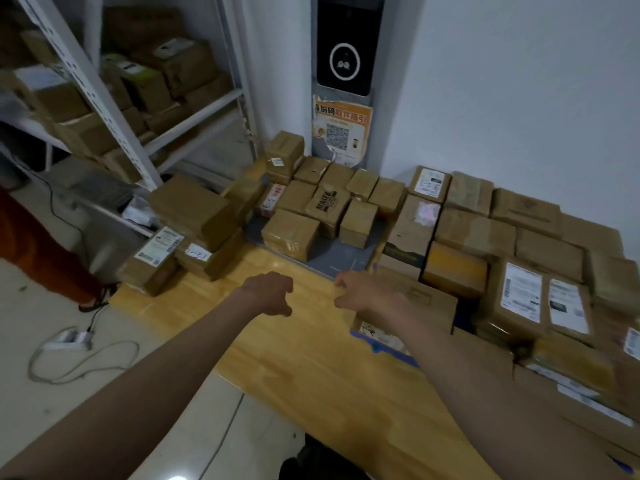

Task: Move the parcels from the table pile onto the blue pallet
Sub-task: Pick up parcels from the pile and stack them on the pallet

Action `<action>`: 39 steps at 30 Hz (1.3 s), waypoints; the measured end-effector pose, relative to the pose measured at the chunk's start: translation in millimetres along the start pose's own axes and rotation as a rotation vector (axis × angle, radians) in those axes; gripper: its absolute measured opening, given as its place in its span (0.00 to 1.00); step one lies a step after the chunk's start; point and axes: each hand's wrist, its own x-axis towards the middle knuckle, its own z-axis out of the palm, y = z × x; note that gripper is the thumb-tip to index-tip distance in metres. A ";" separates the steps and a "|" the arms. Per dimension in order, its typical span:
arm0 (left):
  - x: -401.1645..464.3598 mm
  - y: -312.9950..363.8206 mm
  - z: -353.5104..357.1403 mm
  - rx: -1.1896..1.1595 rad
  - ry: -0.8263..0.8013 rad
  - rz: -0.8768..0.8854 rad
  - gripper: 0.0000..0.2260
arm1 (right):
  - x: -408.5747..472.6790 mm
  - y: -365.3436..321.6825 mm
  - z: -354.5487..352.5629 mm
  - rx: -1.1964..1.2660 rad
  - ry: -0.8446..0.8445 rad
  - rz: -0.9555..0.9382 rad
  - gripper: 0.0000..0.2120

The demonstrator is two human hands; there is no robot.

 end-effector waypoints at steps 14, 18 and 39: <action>73.8 -33.9 -27.5 -0.024 -0.058 -0.047 0.24 | 90.2 13.1 -7.7 0.079 -0.043 0.014 0.24; 100.9 -49.0 -38.8 -0.021 -0.067 -0.045 0.25 | 118.7 11.3 -13.4 0.100 -0.058 0.042 0.26; 258.3 -123.5 -52.7 -0.248 -0.121 -0.091 0.53 | 250.4 -28.2 1.2 0.530 -0.010 0.324 0.13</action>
